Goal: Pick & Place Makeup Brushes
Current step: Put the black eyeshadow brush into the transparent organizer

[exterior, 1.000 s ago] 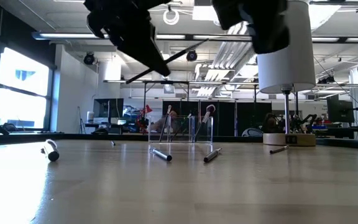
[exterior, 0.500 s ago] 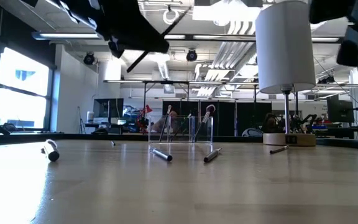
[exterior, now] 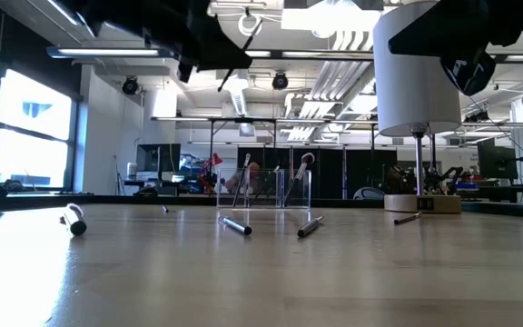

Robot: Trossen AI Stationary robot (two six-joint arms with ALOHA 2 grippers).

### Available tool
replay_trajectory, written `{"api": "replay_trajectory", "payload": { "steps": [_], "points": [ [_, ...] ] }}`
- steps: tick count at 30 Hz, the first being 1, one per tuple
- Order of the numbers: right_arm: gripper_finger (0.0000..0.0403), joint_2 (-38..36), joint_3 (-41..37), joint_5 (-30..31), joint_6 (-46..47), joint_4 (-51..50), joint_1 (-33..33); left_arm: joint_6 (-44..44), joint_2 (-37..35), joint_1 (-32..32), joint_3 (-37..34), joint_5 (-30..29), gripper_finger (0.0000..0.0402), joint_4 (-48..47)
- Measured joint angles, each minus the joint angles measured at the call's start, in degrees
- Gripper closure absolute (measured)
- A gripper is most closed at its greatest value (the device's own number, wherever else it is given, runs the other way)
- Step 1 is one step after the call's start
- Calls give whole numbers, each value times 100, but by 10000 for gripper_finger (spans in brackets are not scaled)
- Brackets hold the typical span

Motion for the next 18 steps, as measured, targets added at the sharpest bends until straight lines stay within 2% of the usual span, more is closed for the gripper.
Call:
{"api": "replay_trajectory", "payload": {
  "steps": [3, 8, 10, 14, 16, 18],
  "points": [
    [403, 0, 2, -4, -402, -81, -175, 111, 20, 735, -131, 599, 391, 351],
    [403, 2, 2, 36, -973, -316, -492, -33, 99, 1892, -461, 1527, 391, 1841],
    [402, 4, 2, 318, -1114, -384, -657, -32, 236, 2300, -596, 1876, 391, 2255],
    [402, 4, 5, 1268, -1132, -522, -1043, -314, 714, 2986, -642, 2588, 391, 2916],
    [402, 4, -7, 1448, -1136, -514, -1292, -586, 1076, 3227, -644, 2901, 391, 3175],
    [402, -11, -41, 1383, -1138, -481, -1571, -752, 1508, 3333, -624, 3009, 391, 3470]
  ]
}}
